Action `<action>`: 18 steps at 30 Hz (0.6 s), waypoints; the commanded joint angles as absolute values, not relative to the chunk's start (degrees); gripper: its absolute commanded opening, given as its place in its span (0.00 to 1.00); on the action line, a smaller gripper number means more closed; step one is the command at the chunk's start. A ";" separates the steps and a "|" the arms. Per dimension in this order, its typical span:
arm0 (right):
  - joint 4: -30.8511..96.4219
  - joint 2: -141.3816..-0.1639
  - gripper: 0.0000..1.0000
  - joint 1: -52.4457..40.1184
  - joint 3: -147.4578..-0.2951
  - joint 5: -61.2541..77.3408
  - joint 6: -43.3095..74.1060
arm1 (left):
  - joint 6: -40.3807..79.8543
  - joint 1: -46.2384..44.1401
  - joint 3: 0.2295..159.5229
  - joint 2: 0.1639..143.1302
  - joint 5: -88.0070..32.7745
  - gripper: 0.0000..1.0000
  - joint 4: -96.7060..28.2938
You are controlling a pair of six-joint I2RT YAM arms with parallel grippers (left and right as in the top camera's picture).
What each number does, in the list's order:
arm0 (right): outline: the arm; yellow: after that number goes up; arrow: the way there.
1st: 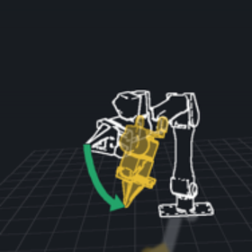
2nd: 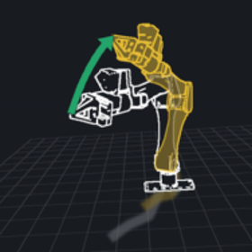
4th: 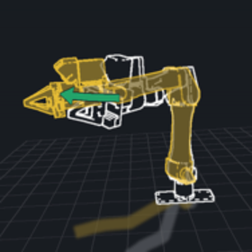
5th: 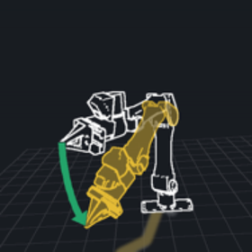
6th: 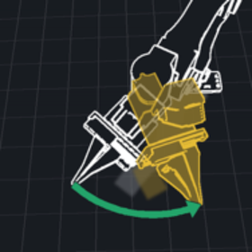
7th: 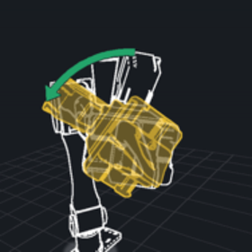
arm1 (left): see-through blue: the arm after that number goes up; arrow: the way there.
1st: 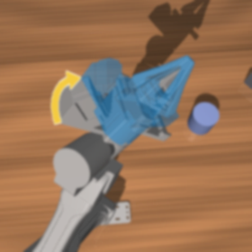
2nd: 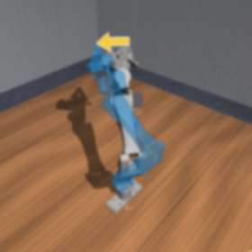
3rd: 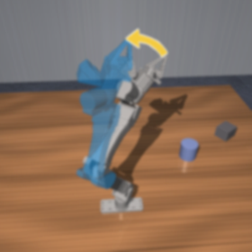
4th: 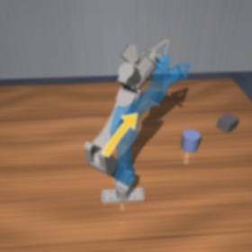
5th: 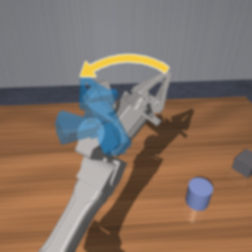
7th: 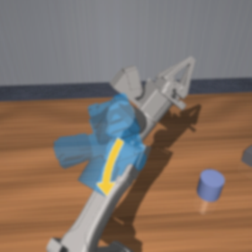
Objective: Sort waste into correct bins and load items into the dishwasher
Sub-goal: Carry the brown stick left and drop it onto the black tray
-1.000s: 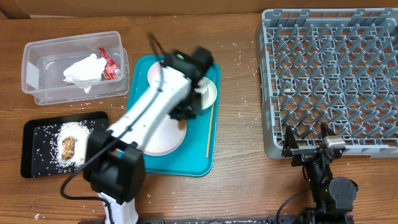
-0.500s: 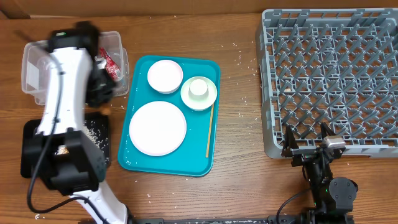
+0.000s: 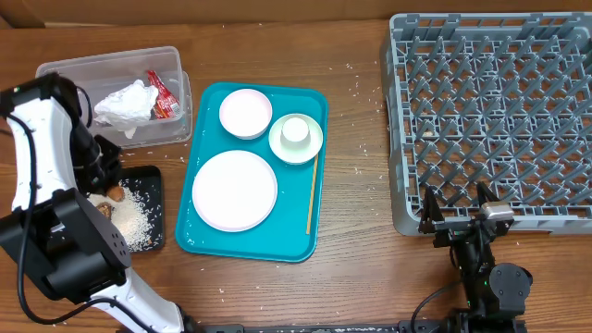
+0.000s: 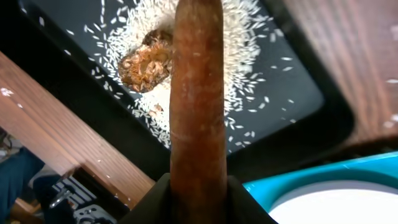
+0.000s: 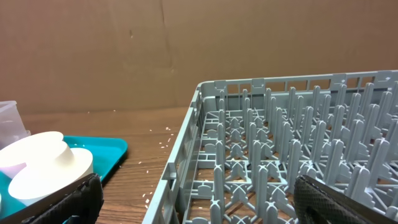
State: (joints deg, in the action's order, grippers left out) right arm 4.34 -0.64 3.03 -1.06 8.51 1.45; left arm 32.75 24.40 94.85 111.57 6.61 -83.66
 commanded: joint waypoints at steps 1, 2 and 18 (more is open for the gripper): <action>4.03 -0.60 1.00 3.36 -0.47 8.01 1.28 | 34.81 24.47 91.09 111.63 5.91 0.29 -81.80; 4.03 -0.60 1.00 3.33 -0.47 8.01 1.26 | 35.22 24.47 90.43 111.63 5.89 0.29 -81.32; 4.03 -0.60 1.00 3.33 -0.47 8.01 1.26 | 34.63 24.36 88.40 111.61 6.09 0.32 -79.07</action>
